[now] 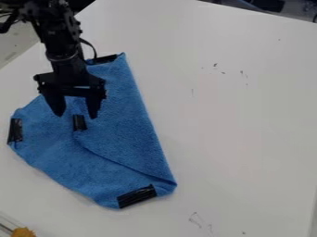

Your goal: Fold the cloth from right to left

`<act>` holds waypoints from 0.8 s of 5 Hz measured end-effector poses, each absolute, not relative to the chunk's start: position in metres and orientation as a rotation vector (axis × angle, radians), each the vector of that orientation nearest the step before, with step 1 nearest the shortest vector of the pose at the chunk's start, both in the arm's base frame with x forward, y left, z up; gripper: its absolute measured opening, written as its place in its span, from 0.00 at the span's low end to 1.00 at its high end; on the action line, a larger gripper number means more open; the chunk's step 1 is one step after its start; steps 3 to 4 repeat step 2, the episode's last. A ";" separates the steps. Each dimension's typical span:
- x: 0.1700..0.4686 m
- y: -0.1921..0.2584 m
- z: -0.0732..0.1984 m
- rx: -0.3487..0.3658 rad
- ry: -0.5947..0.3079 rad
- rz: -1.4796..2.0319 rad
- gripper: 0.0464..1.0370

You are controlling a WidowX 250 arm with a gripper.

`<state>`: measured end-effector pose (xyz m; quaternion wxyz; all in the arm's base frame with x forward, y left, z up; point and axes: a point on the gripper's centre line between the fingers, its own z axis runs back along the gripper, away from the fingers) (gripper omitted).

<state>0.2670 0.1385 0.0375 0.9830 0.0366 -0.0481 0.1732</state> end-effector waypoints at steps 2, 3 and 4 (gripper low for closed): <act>0.303 0.132 0.053 0.099 -0.134 0.139 0.96; 0.303 0.132 0.053 0.099 -0.134 0.139 0.96; 0.303 0.132 0.053 0.099 -0.134 0.139 0.96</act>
